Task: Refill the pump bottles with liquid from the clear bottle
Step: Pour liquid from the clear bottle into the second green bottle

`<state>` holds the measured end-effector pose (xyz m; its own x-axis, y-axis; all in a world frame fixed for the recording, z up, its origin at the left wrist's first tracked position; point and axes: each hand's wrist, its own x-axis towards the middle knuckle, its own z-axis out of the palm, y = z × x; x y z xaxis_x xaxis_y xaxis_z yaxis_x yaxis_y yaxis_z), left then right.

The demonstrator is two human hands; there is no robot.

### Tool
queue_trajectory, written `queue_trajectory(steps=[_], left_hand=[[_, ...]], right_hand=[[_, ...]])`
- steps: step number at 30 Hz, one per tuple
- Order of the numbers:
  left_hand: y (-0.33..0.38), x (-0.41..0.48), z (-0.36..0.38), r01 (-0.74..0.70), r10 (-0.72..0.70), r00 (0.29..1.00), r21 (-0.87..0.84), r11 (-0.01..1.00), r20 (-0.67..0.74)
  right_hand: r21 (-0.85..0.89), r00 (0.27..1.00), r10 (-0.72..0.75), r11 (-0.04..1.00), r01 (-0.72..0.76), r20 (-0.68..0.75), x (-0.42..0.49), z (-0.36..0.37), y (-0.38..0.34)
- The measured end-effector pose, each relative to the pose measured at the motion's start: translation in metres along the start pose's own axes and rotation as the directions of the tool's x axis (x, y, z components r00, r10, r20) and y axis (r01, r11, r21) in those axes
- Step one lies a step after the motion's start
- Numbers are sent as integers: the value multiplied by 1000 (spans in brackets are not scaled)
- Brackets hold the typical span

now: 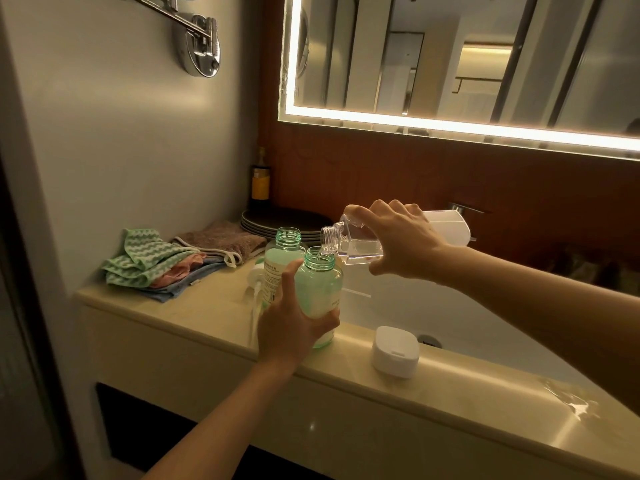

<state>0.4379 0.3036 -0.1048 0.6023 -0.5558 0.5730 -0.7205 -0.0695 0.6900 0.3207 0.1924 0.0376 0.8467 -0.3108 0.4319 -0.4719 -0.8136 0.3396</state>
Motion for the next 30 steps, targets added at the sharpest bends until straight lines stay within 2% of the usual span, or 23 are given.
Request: queue_trajectory(steps=[30], left_hand=[[-1, -2, -1, 14, -14, 1000, -17, 1000, 9]], right_hand=[[-22, 1000, -6, 1000, 6, 4, 0, -2, -1]])
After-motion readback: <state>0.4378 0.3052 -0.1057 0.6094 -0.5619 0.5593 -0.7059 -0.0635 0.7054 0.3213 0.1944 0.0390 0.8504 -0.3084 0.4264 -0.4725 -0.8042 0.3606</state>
